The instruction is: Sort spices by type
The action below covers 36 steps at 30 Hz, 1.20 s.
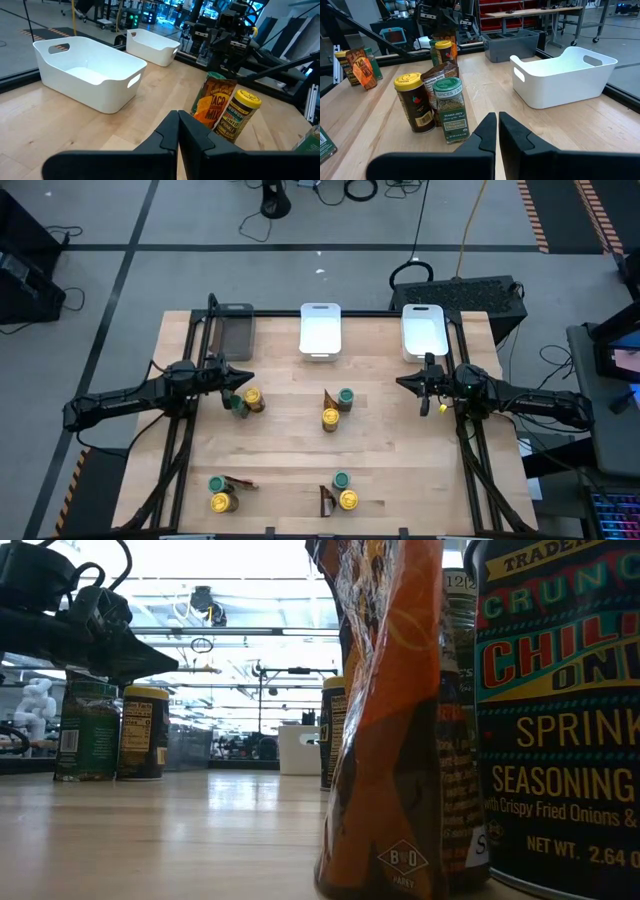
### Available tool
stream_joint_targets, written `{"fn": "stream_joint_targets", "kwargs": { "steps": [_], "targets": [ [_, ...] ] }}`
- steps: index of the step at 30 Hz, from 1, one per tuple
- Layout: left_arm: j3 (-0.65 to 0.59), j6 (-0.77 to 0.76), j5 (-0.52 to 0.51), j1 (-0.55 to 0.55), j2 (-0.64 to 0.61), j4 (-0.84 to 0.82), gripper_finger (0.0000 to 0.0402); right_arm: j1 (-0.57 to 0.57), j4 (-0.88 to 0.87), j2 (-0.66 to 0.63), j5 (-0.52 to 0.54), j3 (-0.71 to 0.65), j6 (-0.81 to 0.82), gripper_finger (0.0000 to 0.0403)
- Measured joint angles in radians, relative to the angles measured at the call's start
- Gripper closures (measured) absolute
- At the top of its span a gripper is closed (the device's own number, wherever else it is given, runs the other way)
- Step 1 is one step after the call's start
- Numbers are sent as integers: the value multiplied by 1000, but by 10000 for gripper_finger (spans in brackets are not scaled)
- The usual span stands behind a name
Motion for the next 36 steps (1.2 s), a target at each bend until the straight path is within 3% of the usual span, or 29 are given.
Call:
{"fn": "stream_joint_targets", "kwargs": {
  "steps": [9, 14, 20, 27, 33, 36],
  "targets": [
    [0, 1, 0, 0, 0, 0, 388, 0, 0, 0, 0, 0, 0, 403],
    [0, 152, -64, 0, 0, 39, 388, 0, 0, 0, 0, 0, 0, 403],
    [0, -160, -38, 0, 0, 110, 388, 0, 1, 0, 0, 0, 0, 403],
    [0, -182, -49, 0, 0, 138, 388, 0, 4, 0, 0, 0, 25, 403],
    [17, -100, 108, 0, 0, 135, 388, 0, 38, 0, 5, 0, 58, 403],
    [47, -53, 136, 0, 0, 141, 388, 0, 76, 0, 5, 0, 61, 403]
  ]
}}
